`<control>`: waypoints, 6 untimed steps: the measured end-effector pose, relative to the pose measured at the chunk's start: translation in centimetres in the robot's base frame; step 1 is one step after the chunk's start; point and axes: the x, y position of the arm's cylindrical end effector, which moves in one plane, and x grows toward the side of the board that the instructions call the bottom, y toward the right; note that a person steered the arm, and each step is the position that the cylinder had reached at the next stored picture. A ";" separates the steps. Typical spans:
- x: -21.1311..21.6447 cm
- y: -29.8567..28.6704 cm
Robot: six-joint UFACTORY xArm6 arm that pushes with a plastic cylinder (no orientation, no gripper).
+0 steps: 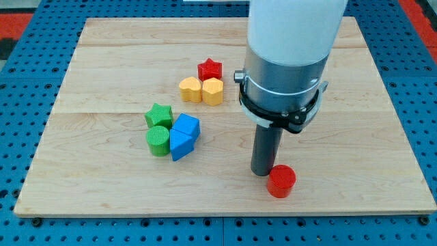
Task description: Push the red circle to the bottom right of the board
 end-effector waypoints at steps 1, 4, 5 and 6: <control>2.1 -3.7; 1.0 2.9; 0.2 7.5; 0.2 7.8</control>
